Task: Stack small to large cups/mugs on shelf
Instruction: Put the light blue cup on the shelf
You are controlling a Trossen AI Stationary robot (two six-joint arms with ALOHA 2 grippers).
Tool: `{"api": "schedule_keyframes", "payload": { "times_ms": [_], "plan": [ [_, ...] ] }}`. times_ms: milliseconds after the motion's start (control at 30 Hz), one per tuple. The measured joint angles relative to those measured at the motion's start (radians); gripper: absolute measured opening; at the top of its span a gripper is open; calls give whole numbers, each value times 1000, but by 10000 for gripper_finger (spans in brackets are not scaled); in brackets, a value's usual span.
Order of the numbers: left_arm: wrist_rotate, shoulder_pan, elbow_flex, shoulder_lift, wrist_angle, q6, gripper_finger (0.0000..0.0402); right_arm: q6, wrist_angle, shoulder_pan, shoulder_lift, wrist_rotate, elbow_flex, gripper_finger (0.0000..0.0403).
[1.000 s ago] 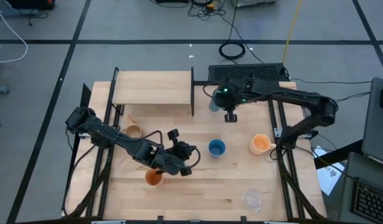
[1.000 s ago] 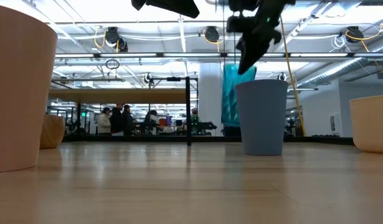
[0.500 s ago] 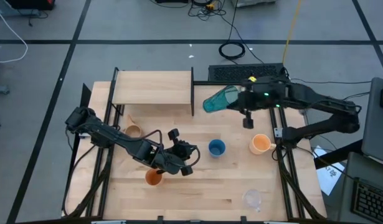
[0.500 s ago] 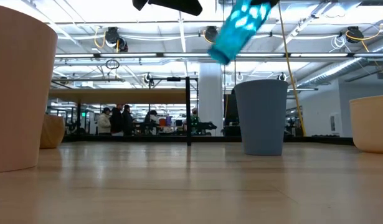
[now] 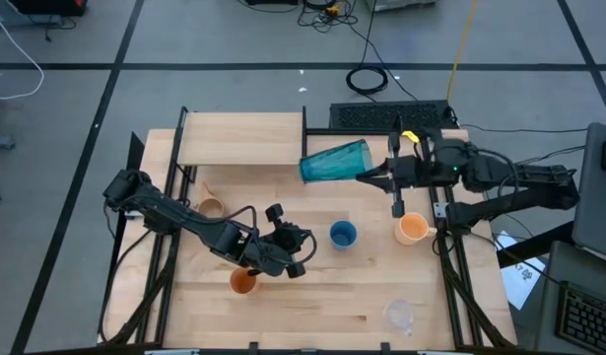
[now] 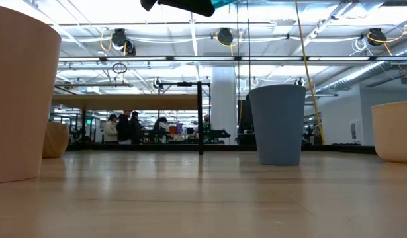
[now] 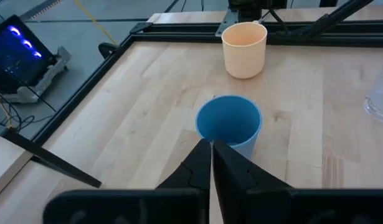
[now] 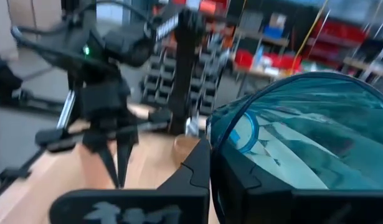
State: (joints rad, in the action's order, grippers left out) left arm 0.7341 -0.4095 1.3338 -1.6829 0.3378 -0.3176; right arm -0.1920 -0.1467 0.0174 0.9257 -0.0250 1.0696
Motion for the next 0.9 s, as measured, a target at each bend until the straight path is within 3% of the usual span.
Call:
{"api": "schedule_keyframes", "payload": {
  "times_ms": [233, 600, 900],
  "plan": [
    [0, 0, 0, 0, 0, 0, 7, -1, 182, 12, -39, 2, -100, 0],
    [0, 0, 0, 0, -2, -2, 20, -266, 49, 42, -76, -2, -104, 2],
    [0, 1, 0, 0, -8, -2, 3, -534, 1, 42, -81, -3, -104, 3]
  ]
}}
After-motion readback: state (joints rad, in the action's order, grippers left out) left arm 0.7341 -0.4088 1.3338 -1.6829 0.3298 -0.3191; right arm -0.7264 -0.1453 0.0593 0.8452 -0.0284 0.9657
